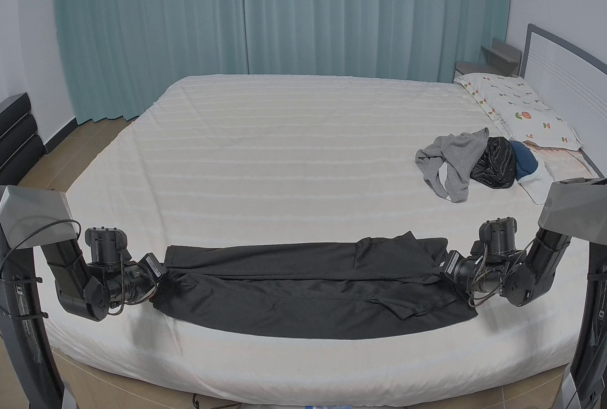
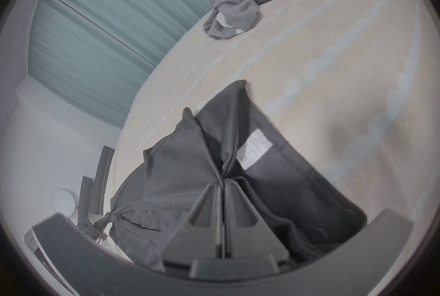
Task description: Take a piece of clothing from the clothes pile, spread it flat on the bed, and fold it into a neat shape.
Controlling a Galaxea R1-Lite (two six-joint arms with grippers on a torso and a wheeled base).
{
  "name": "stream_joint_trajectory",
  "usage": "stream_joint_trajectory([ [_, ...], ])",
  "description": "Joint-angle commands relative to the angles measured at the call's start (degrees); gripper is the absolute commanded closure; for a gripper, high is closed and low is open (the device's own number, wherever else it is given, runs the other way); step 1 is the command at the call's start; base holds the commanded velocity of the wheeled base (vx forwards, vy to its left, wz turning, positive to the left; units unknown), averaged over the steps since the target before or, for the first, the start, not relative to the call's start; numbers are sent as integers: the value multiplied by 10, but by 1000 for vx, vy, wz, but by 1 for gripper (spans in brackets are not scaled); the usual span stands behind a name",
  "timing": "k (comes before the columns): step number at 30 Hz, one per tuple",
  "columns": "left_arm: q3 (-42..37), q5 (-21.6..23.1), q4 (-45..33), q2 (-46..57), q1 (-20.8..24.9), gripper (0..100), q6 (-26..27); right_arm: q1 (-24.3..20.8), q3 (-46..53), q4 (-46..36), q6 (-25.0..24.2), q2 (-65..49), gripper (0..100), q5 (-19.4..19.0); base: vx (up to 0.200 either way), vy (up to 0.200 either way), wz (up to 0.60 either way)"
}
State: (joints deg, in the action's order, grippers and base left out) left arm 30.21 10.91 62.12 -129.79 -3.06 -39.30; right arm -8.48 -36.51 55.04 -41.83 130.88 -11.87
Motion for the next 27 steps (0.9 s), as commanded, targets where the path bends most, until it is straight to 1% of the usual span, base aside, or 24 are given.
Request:
stream_joint_trajectory([
  [1,-1,0,0,2,0,100,0,6,15,2,1,-5,100,3,0,0,0],
  [11,-1,1,0,1,1,100,0,8,25,-2,11,-10,100,3,0,0,0],
  [12,-1,1,0,1,1,0,0,8,25,-2,11,-10,0,3,0,0,0],
  [20,-1,1,0,9,2,0,-2,9,26,-3,17,-27,0,1,0,0,0],
  [27,-1,5,-6,47,-15,0,-5,35,26,-3,10,-61,0,-5,0,0,0],
])
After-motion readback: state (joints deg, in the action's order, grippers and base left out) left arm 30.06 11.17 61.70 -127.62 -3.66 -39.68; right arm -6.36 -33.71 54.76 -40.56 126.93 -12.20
